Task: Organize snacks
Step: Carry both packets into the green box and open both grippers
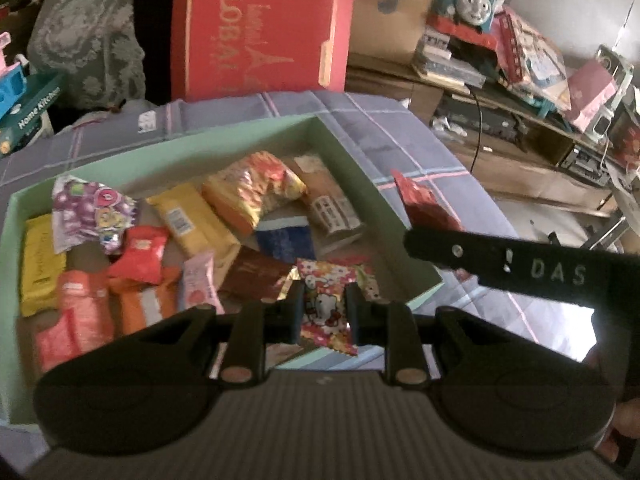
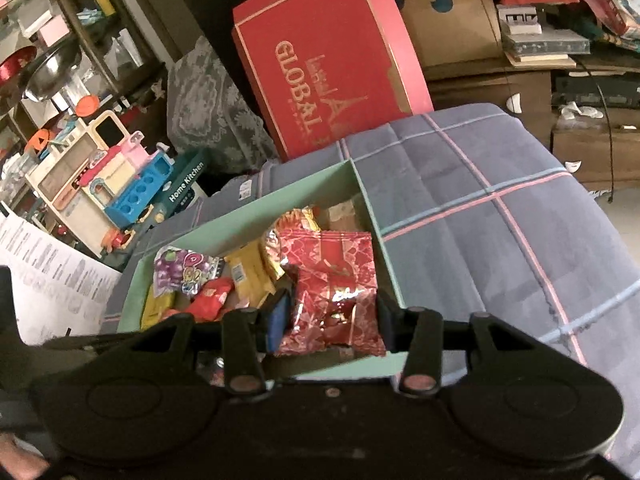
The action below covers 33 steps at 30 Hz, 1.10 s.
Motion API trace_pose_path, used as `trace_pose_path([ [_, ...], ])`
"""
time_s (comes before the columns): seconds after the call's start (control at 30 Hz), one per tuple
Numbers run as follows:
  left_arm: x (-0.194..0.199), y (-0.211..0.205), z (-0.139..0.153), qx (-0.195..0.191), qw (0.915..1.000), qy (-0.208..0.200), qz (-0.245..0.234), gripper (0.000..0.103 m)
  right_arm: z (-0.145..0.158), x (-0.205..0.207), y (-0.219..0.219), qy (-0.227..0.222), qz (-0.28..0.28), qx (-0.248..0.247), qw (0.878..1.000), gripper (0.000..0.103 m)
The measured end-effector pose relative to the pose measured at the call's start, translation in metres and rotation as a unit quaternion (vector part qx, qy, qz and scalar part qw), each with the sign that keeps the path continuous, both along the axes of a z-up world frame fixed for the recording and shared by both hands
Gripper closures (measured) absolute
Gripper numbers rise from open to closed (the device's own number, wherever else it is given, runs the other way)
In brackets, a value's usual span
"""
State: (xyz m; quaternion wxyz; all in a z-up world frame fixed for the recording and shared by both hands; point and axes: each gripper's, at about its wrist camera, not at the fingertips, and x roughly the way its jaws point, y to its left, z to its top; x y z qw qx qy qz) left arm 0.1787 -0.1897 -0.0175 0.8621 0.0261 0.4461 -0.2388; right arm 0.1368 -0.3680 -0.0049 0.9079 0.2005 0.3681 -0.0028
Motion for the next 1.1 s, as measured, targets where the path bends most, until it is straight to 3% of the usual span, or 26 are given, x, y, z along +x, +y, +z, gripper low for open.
trace_pose_path([
  [0.17, 0.012, -0.007, -0.016, 0.009, 0.9999, 0.014, 0.002, 0.079, -0.01, 0.016, -0.001, 0.009, -0.003, 0.014, 1.0, 0.055],
  [0.23, 0.016, -0.006, -0.02, 0.016, 0.9996, 0.018, 0.011, 0.054, -0.011, 0.021, 0.001, 0.008, -0.002, 0.023, 1.0, 0.047],
  [0.27, 0.017, -0.004, -0.022, 0.019, 0.9995, 0.018, 0.019, 0.026, -0.011, 0.023, 0.002, 0.007, -0.003, 0.025, 1.0, 0.031],
  [0.3, 0.017, -0.003, -0.022, 0.022, 0.9993, 0.011, 0.028, 0.011, -0.011, 0.025, 0.003, 0.005, -0.006, 0.024, 1.0, 0.021],
  [0.33, 0.015, 0.0, -0.022, 0.027, 0.9989, 0.001, 0.039, 0.008, -0.01, 0.025, 0.003, 0.0, -0.01, 0.023, 1.0, 0.004],
  [0.37, 0.015, 0.002, -0.022, 0.03, 0.9986, -0.003, 0.043, 0.006, -0.01, 0.023, 0.003, -0.006, -0.014, 0.022, 1.0, 0.0],
  [0.67, 0.003, 0.018, -0.019, 0.033, 0.9982, 0.004, 0.051, 0.0, -0.008, 0.011, 0.006, -0.004, -0.022, 0.013, 1.0, 0.0],
  [1.1, -0.04, 0.047, -0.001, 0.029, 0.9974, -0.007, 0.066, 0.0, 0.004, -0.029, 0.02, -0.002, -0.024, 0.01, 1.0, 0.0],
])
